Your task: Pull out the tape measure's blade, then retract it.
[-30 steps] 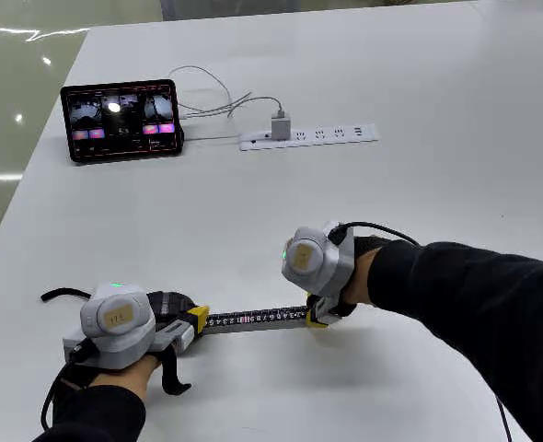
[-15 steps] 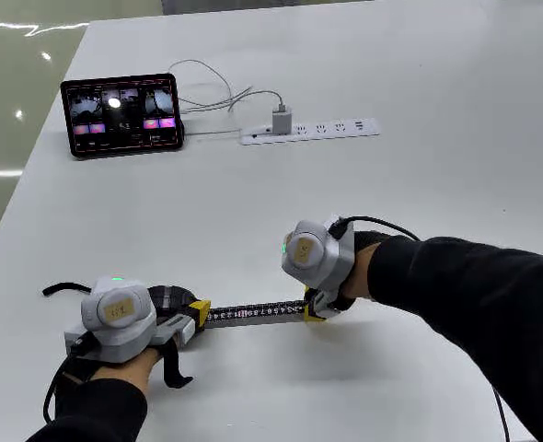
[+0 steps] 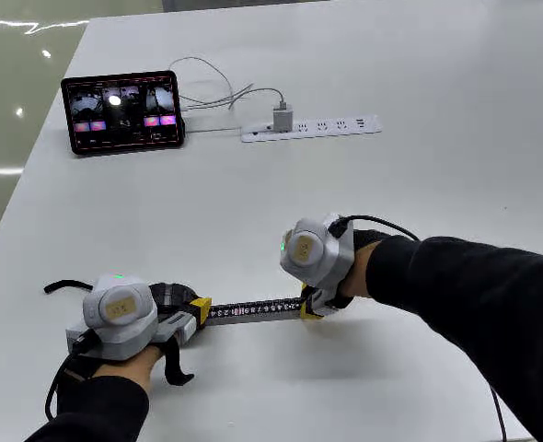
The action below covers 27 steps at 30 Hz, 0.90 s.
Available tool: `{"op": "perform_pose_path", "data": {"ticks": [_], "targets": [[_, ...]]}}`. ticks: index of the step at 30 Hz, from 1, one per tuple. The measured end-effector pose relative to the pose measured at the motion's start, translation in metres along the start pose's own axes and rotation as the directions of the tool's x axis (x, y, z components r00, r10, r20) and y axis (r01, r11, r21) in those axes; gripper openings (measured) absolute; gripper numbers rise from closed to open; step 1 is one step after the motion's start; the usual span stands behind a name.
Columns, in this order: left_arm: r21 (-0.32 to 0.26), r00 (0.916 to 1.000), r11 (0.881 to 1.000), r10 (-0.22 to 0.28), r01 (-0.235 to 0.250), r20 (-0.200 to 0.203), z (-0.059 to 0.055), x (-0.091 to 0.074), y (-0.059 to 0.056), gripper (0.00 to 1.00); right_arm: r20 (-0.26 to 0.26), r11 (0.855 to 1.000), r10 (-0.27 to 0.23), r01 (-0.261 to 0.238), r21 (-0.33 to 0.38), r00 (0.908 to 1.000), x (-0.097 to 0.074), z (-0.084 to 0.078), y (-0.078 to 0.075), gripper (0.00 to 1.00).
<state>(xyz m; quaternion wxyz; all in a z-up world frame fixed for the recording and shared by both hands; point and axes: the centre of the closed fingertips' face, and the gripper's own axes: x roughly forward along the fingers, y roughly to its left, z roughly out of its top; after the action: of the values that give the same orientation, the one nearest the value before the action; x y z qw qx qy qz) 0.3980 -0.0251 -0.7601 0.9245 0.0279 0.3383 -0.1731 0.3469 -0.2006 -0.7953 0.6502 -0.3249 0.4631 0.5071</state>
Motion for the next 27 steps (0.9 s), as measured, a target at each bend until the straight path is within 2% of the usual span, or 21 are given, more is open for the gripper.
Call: {"op": "perform_pose_path", "data": {"ticks": [27], "targets": [[-0.001, 1.0, 1.0, 0.0, 0.0, 0.001, -0.0002, -0.0003, 0.0, 0.6, 0.024, 1.0, -0.001, 0.001, -0.004, 0.9997, 0.0038, 0.0084, 0.0021, 0.09]]}}
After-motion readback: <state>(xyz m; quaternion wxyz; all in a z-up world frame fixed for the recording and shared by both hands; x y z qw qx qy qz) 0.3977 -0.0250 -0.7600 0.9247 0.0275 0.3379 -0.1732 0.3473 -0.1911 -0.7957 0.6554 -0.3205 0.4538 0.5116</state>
